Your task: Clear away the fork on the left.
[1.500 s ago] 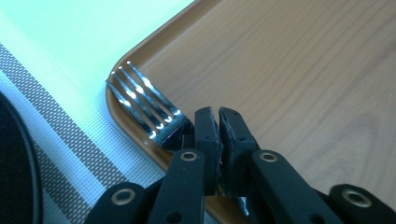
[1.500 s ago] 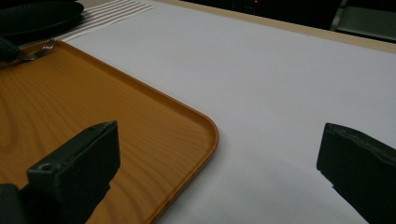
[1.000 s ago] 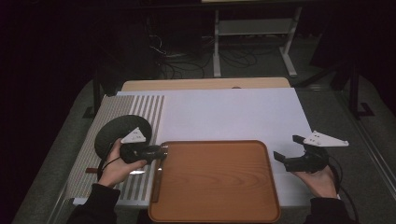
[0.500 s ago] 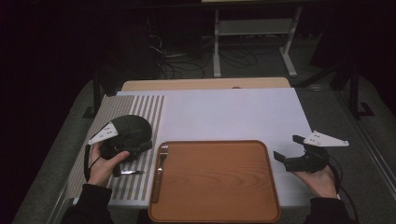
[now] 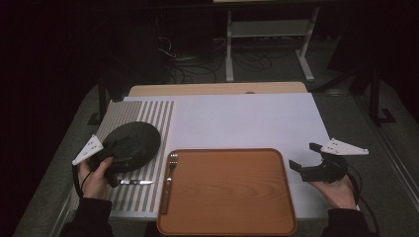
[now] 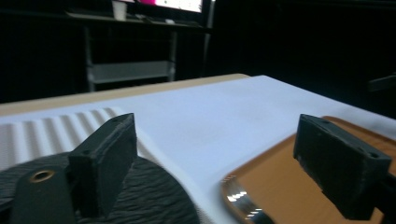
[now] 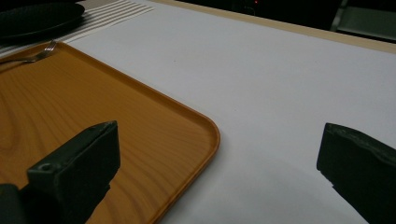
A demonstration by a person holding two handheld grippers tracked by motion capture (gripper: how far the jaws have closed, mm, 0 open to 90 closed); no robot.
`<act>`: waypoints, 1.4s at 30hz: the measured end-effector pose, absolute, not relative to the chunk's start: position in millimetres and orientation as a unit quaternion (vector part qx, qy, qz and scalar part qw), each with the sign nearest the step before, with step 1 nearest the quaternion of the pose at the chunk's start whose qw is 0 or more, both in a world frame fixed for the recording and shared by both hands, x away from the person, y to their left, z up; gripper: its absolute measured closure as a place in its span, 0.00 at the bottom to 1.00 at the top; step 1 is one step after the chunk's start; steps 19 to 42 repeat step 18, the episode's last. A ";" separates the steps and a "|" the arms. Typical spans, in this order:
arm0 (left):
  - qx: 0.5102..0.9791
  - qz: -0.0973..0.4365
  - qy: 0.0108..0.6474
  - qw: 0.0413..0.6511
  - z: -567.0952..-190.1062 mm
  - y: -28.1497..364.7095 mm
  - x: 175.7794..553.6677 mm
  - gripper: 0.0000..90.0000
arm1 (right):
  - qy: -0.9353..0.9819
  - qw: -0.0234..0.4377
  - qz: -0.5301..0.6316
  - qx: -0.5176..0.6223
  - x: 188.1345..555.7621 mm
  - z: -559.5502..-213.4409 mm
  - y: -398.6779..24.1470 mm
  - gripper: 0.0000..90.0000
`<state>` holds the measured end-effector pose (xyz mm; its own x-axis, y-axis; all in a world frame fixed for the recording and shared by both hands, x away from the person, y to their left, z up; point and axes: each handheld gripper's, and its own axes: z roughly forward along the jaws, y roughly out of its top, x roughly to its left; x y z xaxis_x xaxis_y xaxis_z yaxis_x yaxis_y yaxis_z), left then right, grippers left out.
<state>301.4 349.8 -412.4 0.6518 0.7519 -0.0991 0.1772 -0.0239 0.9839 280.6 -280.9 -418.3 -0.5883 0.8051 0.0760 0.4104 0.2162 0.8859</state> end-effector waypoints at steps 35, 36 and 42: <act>0.674 0.274 0.342 0.594 -423.2 367.6 291.1 0.00 | 0.751 0.207 0.480 0.404 280.4 -418.0 -281.5 0.00; 0.674 0.274 0.342 0.594 -423.2 367.6 291.1 0.00 | 0.751 0.207 0.480 0.404 280.4 -418.0 -281.5 0.00; 0.674 0.274 0.342 0.594 -423.2 367.6 291.1 0.00 | 0.751 0.207 0.480 0.404 280.4 -418.0 -281.5 0.00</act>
